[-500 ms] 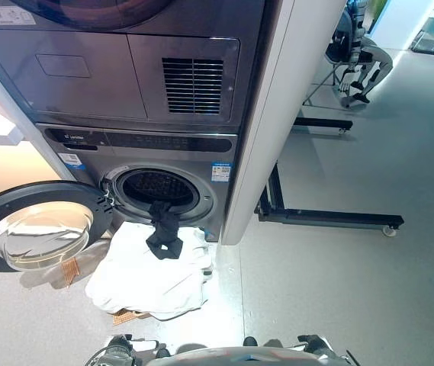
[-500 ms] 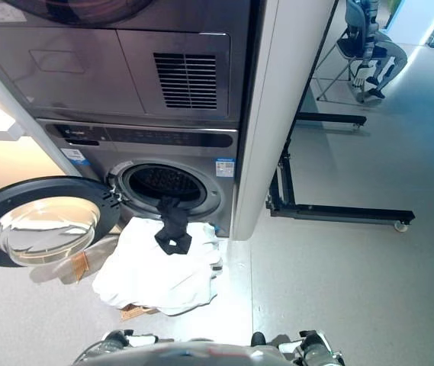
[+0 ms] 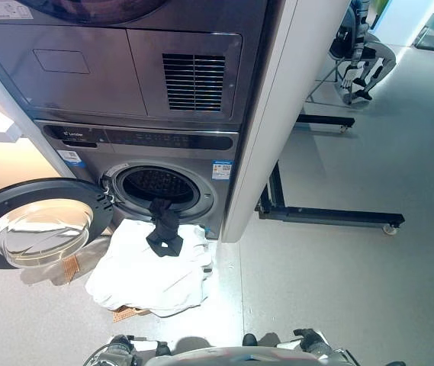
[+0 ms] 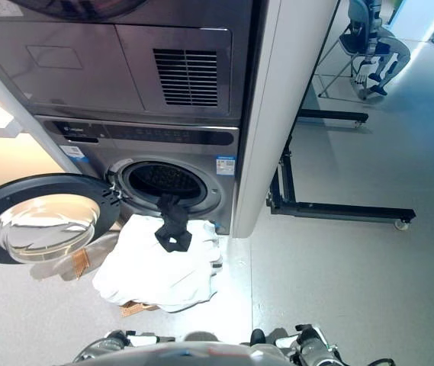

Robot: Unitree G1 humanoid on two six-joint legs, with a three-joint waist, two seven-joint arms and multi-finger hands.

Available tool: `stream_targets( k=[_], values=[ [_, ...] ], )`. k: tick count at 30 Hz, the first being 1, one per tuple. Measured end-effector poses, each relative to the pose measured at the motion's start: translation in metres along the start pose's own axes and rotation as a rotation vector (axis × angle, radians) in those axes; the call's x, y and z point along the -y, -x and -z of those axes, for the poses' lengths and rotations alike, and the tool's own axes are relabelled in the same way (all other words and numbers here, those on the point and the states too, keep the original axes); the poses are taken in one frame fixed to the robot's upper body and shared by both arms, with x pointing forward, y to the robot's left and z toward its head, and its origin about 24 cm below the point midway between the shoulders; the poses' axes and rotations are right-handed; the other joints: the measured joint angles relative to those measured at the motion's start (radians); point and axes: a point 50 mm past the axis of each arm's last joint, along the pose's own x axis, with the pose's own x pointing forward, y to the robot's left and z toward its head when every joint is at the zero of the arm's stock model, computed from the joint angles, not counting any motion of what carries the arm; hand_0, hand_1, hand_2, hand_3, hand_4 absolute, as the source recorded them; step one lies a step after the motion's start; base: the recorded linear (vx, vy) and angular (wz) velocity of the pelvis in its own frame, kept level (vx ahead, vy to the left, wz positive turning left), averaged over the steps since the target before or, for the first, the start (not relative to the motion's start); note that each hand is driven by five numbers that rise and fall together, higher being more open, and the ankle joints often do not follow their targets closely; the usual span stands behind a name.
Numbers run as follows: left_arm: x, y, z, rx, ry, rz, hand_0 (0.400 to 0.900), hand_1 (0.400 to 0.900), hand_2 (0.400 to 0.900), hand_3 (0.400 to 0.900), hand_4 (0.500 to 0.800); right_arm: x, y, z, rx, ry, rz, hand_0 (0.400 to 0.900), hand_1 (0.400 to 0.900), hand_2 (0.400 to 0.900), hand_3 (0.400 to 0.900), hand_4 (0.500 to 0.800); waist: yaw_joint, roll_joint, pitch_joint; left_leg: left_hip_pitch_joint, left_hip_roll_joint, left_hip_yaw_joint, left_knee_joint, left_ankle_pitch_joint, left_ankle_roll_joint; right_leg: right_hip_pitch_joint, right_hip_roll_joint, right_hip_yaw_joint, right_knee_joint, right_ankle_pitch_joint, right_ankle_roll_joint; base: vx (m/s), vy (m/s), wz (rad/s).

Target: Put the clothes in the basket into the washing machine.

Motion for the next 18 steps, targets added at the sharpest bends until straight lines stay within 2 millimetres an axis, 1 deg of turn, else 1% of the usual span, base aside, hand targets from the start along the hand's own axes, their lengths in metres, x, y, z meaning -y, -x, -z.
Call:
stream_targets(
  k=[8, 11, 12, 13, 14, 15, 16, 17, 18],
  values=[
    [-0.001, 0.0, 0.0, -0.004, 0.012, -0.004, 0.9, 0.9, 0.9, 0.9, 0.8, -0.001, 0.0, 0.0, 0.001, -0.003, -0.004, 0.9, 0.9, 0.9, 0.9, 0.8, -0.001, -0.004, -0.002, -0.004, 0.003, 0.0, 0.0, 0.0, -0.001, -0.012, 0.003, 0.008, 0.0, 0.0, 0.0, 0.03, -0.092, -0.05],
    [-0.003, 0.0, 0.001, -0.023, 0.077, -0.024, 0.9, 0.9, 0.9, 0.9, 0.8, 0.0, 0.0, -0.003, 0.007, -0.012, -0.003, 0.9, 0.9, 0.9, 0.9, 0.8, -0.002, -0.006, -0.001, -0.005, 0.01, -0.005, 0.001, 0.0, -0.001, -0.018, 0.012, 0.024, 0.0, 0.003, -0.005, 0.03, -0.135, -0.04],
    [-0.005, 0.0, 0.001, -0.029, 0.125, -0.04, 0.9, 0.9, 0.9, 0.9, 0.8, 0.001, 0.0, -0.006, 0.016, -0.013, 0.0, 0.9, 0.9, 0.9, 0.9, 0.8, -0.002, -0.009, 0.0, -0.014, 0.02, -0.011, 0.014, -0.002, 0.004, -0.027, 0.016, 0.027, -0.002, 0.003, -0.006, 0.03, -0.205, -0.09],
    [-0.007, -0.001, 0.0, -0.031, 0.155, -0.052, 0.9, 0.9, 0.9, 0.9, 0.8, 0.001, 0.0, -0.007, 0.017, -0.013, 0.001, 0.9, 0.9, 0.9, 0.9, 0.8, -0.002, -0.014, 0.001, -0.026, 0.02, -0.016, 0.031, -0.008, 0.013, -0.033, 0.017, 0.031, -0.004, 0.004, -0.008, 0.03, -0.194, -0.16],
    [-0.011, -0.001, 0.002, -0.044, 0.195, -0.07, 0.9, 0.9, 0.9, 0.9, 0.8, 0.002, 0.0, -0.011, 0.027, -0.017, 0.003, 0.9, 0.9, 0.9, 0.9, 0.8, 0.001, -0.025, 0.015, -0.05, 0.022, -0.028, 0.084, -0.01, 0.015, -0.042, 0.017, 0.033, 0.008, -0.006, -0.017, 0.06, -0.186, -0.34],
    [-0.021, -0.002, -0.001, -0.038, 0.242, -0.101, 0.9, 0.9, 0.9, 0.9, 0.8, 0.001, 0.0, -0.021, 0.048, -0.026, -0.004, 0.9, 0.9, 0.9, 0.9, 0.8, 0.002, -0.06, 0.042, -0.114, 0.02, -0.051, 0.207, -0.013, 0.015, -0.077, 0.005, 0.048, 0.055, -0.019, -0.034, 0.09, -0.085, -0.46],
    [-0.025, -0.002, 0.0, -0.04, 0.256, -0.115, 0.9, 0.9, 0.9, 0.9, 0.8, 0.001, 0.0, -0.029, 0.065, -0.026, -0.003, 0.9, 0.9, 0.9, 0.9, 0.8, 0.007, -0.073, 0.058, -0.15, 0.024, -0.073, 0.288, -0.013, 0.015, -0.088, 0.002, 0.056, 0.071, -0.024, -0.04, 0.12, -0.014, -0.58],
    [-0.031, -0.003, -0.001, -0.037, 0.29, -0.13, 0.9, 0.9, 0.9, 0.9, 0.8, 0.006, 0.0, -0.037, 0.082, -0.016, 0.013, 0.9, 0.9, 0.9, 0.9, 0.8, 0.013, -0.084, 0.079, -0.239, 0.03, -0.109, 0.472, -0.013, 0.016, -0.08, 0.01, 0.077, 0.074, -0.02, -0.06, 0.19, 0.09, -0.6],
    [-0.029, -0.003, -0.006, -0.026, 0.317, -0.125, 0.9, 0.9, 0.9, 0.9, 0.8, 0.012, -0.001, -0.037, 0.08, 0.004, 0.033, 0.9, 0.9, 0.9, 0.9, 0.8, 0.022, -0.085, 0.091, -0.298, 0.025, -0.146, 0.542, -0.034, -0.006, -0.079, 0.007, 0.088, 0.072, -0.015, -0.069, 0.22, 0.122, -0.49]
  ],
)
